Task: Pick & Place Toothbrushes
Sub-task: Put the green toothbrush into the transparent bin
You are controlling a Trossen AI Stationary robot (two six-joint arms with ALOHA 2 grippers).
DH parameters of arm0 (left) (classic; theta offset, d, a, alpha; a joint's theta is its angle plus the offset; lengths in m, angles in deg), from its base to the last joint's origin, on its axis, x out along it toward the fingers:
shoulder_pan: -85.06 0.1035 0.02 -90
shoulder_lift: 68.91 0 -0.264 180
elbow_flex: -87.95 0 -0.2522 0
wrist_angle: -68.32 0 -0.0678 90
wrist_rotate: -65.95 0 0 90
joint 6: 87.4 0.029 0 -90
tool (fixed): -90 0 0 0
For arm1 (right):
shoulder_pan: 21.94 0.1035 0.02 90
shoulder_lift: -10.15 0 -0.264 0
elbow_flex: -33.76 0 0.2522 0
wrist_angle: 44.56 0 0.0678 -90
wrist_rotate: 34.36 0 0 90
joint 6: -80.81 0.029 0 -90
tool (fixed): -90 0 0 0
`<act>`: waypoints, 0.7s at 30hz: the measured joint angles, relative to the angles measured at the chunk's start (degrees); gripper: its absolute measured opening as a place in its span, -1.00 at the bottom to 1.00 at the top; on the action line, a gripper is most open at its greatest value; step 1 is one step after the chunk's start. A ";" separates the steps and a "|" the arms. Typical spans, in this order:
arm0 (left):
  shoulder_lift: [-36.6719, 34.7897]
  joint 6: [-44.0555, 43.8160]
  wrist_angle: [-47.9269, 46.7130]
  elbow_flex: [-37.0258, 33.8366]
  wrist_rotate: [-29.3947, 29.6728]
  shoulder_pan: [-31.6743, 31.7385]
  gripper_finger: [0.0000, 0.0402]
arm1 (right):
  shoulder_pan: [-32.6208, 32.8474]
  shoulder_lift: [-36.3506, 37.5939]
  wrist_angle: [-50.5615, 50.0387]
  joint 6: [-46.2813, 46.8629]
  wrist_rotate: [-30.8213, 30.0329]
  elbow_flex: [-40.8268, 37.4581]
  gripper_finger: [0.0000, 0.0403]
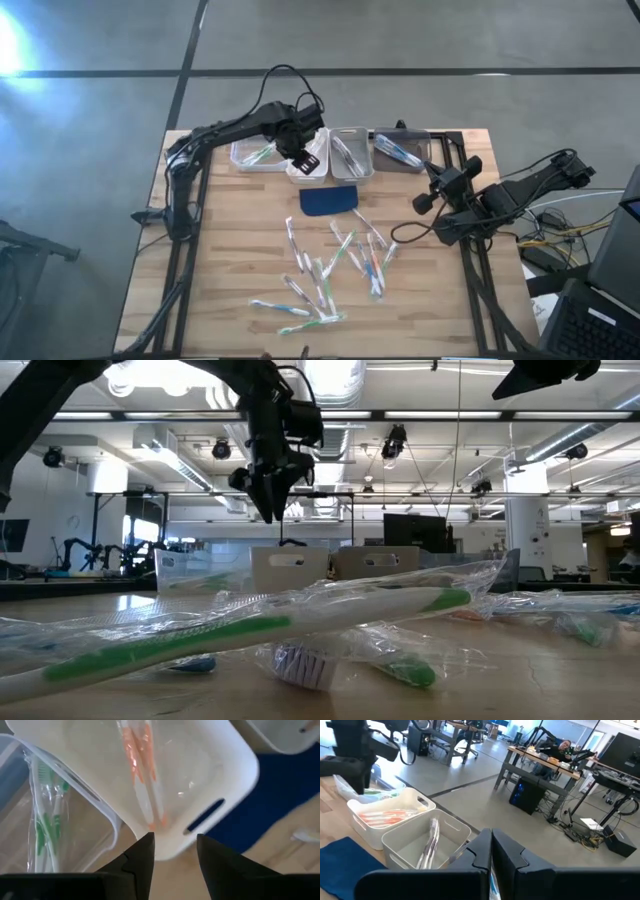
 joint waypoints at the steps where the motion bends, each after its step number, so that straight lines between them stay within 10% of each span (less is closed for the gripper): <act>1: -0.41 0.00 -0.31 0.00 0.04 -0.47 -0.25 | 0.01 0.00 0.00 0.00 0.00 0.00 -0.96; 21: -6.11 0.00 -0.18 -0.04 5.97 -18.17 -0.25 | 0.01 -0.02 0.07 0.02 0.04 -0.07 -0.96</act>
